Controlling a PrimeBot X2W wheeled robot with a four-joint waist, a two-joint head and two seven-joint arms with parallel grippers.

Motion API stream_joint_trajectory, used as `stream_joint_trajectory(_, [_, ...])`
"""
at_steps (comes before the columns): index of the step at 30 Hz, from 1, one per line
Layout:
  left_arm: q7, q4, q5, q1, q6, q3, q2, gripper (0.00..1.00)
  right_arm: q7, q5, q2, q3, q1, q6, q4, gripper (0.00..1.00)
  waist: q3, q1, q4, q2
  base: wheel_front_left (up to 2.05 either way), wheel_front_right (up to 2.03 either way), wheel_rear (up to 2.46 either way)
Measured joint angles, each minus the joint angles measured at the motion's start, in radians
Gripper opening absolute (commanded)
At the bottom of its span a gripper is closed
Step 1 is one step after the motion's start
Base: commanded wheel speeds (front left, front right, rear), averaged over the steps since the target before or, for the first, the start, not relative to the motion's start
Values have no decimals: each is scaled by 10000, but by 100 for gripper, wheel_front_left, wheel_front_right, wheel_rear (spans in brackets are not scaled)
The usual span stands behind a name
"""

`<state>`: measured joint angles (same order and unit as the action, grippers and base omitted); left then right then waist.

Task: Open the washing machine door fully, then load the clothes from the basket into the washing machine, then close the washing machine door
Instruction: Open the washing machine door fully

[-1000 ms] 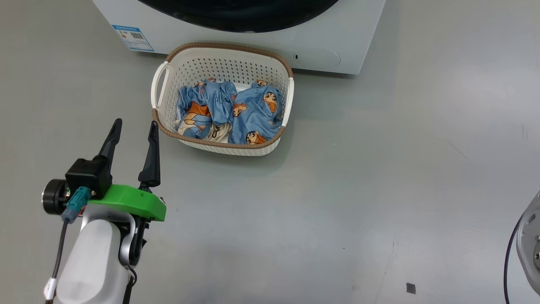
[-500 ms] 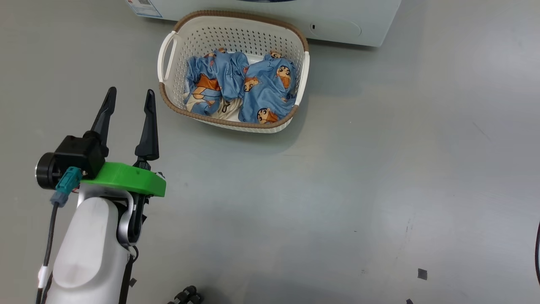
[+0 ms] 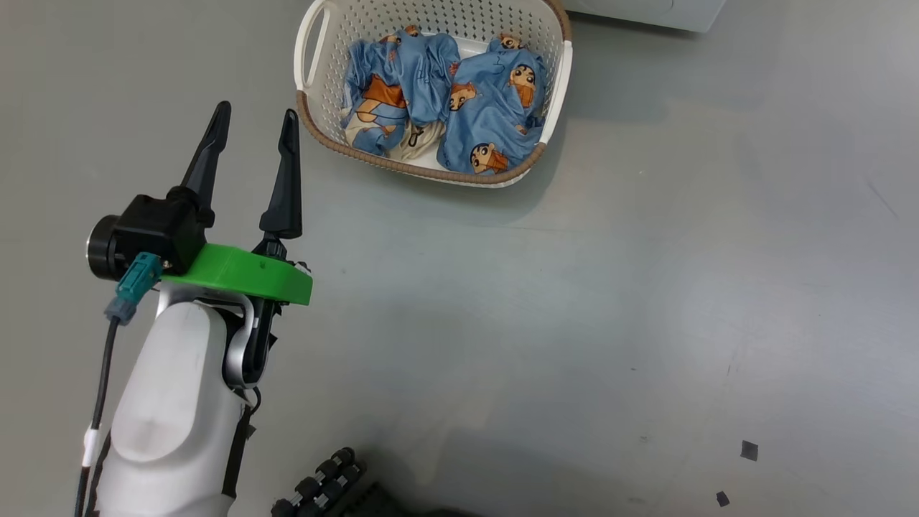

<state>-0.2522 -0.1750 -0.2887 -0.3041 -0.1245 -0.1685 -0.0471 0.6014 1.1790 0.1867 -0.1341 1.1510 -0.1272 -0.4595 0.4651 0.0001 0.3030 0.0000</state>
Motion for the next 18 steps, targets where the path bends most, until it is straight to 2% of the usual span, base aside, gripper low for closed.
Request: stream_joint_trajectory(18, [0,42,-293,-428,0,-286,188,100,180,-771,-127,364,897,-2,-401,0,813,0,760,0,0,0,0])
